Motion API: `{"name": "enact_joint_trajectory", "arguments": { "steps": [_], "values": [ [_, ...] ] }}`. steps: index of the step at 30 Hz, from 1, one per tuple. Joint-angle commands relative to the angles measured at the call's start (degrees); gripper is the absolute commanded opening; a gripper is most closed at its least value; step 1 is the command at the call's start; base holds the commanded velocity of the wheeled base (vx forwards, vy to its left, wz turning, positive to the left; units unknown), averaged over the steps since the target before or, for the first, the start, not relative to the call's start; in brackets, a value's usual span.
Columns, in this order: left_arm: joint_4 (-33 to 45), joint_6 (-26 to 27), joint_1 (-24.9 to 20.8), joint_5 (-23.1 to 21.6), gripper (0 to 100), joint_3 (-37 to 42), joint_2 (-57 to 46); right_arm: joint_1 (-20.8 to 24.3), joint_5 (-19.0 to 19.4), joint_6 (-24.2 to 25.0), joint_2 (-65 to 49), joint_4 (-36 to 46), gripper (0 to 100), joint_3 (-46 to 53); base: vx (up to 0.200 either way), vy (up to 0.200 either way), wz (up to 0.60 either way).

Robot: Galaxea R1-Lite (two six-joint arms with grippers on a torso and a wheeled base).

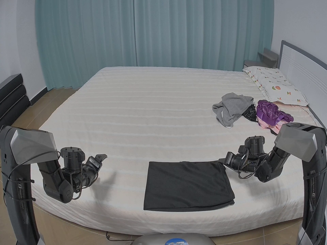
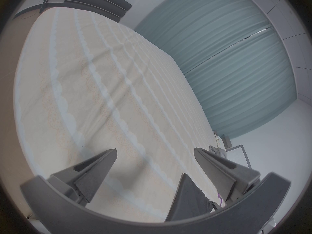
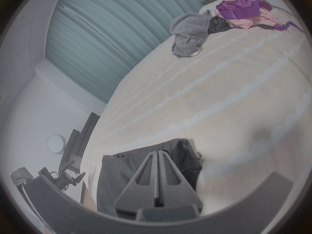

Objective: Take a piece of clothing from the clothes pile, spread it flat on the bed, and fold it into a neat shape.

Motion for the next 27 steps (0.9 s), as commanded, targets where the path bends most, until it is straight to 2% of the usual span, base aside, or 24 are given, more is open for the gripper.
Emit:
{"name": "enact_joint_trajectory", "arguments": {
  "steps": [1,27],
  "values": [
    [-0.04,-0.03,0.00,0.01,100,-0.01,0.08,-1.11,-0.03,0.58,-1.29,-0.02,0,0.07,0.000,0.000,0.00],
    [-0.04,0.15,0.00,0.01,100,-0.01,0.17,-4.10,-0.03,1.63,-0.50,3.32,0,-2.66,0.000,0.000,0.00]
  ]
}}
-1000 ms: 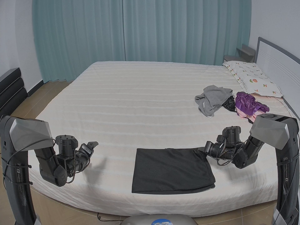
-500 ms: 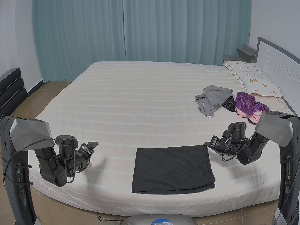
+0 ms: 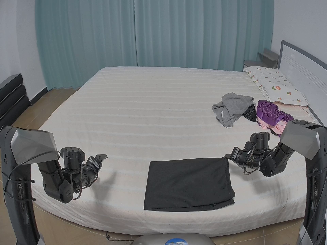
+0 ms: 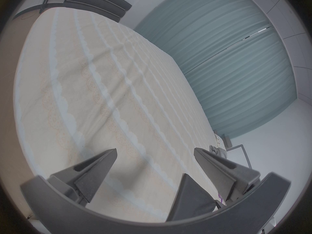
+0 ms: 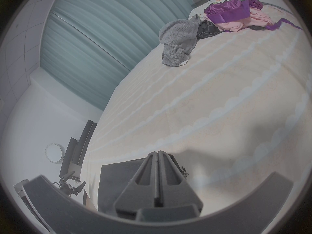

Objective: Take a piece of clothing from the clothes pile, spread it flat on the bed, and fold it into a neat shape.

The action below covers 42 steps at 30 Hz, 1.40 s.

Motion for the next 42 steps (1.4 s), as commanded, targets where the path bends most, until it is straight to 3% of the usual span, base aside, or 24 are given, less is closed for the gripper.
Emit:
{"name": "enact_joint_trajectory", "arguments": {
  "steps": [1,20,21,34,42],
  "values": [
    [-0.02,-0.09,0.00,0.01,100,0.01,0.08,-0.32,0.12,0.01,0.19,0.30,0,-0.21,0.000,0.000,0.00],
    [-0.02,0.00,-0.36,0.01,100,0.01,0.08,1.35,-0.14,-1.13,2.57,4.08,0,-1.62,0.000,0.000,0.00],
    [-0.02,0.00,-0.36,0.01,100,0.01,0.08,1.44,-0.14,-1.92,2.92,4.96,100,-1.71,0.000,0.000,0.00],
    [-0.02,0.00,-0.36,0.01,100,-0.17,0.17,0.56,0.12,-2.63,-2.71,2.59,100,2.07,0.000,0.000,0.00],
    [-1.51,0.00,-1.94,1.77,100,0.63,-0.45,2.84,-1.46,-2.45,-7.63,-0.23,100,5.33,0.000,0.000,0.00]
  ]
}}
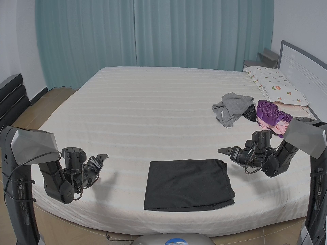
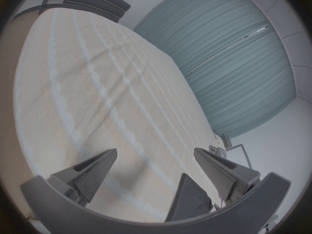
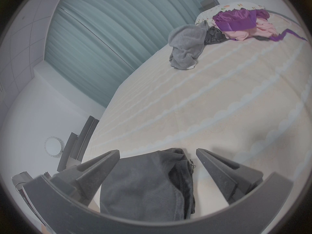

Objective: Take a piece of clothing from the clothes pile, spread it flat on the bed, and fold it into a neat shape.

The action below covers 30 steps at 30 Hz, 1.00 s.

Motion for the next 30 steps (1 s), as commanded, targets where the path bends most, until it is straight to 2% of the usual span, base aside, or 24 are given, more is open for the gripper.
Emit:
{"name": "enact_joint_trajectory", "arguments": {
  "steps": [1,4,7,9,15,20,22,26,30],
  "values": [
    [-1.16,0.00,-1.20,1.06,100,0.48,-0.31,1.22,-1.20,0.07,-3.56,0.31,100,1.35,0.000,0.000,0.00],
    [-2.92,-0.09,-3.92,1.59,100,1.71,-0.13,2.28,-3.92,2.10,-6.02,-0.39,100,6.98,0.000,0.000,0.00],
    [-3.18,-0.35,-4.98,1.59,100,2.24,-0.48,2.45,-3.92,3.50,-7.96,-0.48,100,10.58,0.000,0.000,0.00],
    [-3.18,-0.44,-6.47,1.59,100,2.50,-0.40,3.24,-3.92,7.19,-11.30,-0.75,100,14.54,0.000,0.000,0.00],
    [-3.10,-0.44,-8.49,1.59,100,2.94,-0.05,3.77,-2.34,15.28,-10.42,-2.50,100,17.26,-0.200,0.000,0.00],
    [-3.01,-0.17,-8.49,1.42,100,1.71,0.48,2.89,-2.08,15.72,-7.78,-8.92,100,18.05,0.000,0.000,0.00],
    [-2.57,0.18,-8.67,1.24,100,0.83,1.01,2.80,-1.99,15.81,-7.34,-9.10,100,18.14,0.000,0.000,0.00],
    [0.24,4.40,-10.34,1.24,100,-3.65,3.29,3.07,-1.81,15.98,-6.37,-9.53,100,18.14,0.000,0.000,0.00],
    [3.49,4.84,-11.13,1.42,100,-7.34,3.65,3.07,-1.81,15.98,-6.20,-9.62,100,18.05,0.000,0.000,0.00]
  ]
}}
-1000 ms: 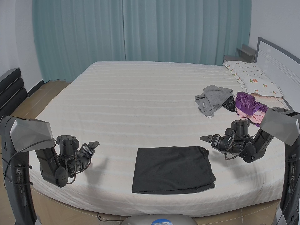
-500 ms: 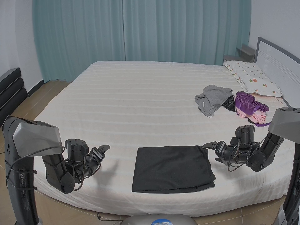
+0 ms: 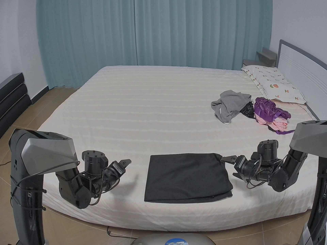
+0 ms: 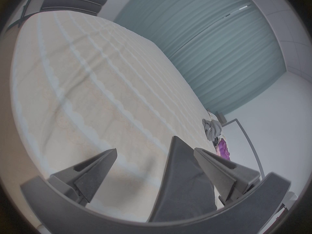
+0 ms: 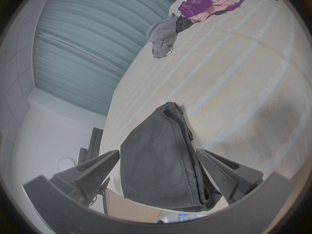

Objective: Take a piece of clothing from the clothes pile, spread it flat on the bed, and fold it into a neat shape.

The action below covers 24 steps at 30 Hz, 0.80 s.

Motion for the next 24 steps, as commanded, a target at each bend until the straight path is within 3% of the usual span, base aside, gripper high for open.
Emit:
{"name": "enact_joint_trajectory", "arguments": {
  "steps": [1,6,19,24],
  "values": [
    [2.66,0.43,-1.39,0.24,100,-4.58,1.72,0.08,0.23,0.00,1.14,-0.11,100,0.11,0.000,-0.200,0.00],
    [3.28,0.52,-3.50,0.32,100,-7.04,2.69,0.26,0.49,0.00,1.14,-0.20,100,0.38,0.000,-0.200,0.00],
    [3.37,0.87,-4.11,0.76,100,-9.33,3.92,0.61,0.49,0.53,1.23,-0.55,100,0.46,0.000,0.000,0.00],
    [3.72,4.56,-4.73,0.15,100,-10.56,5.33,0.96,0.49,0.44,1.41,-0.90,100,0.46,0.000,0.000,0.00]
  ]
}}
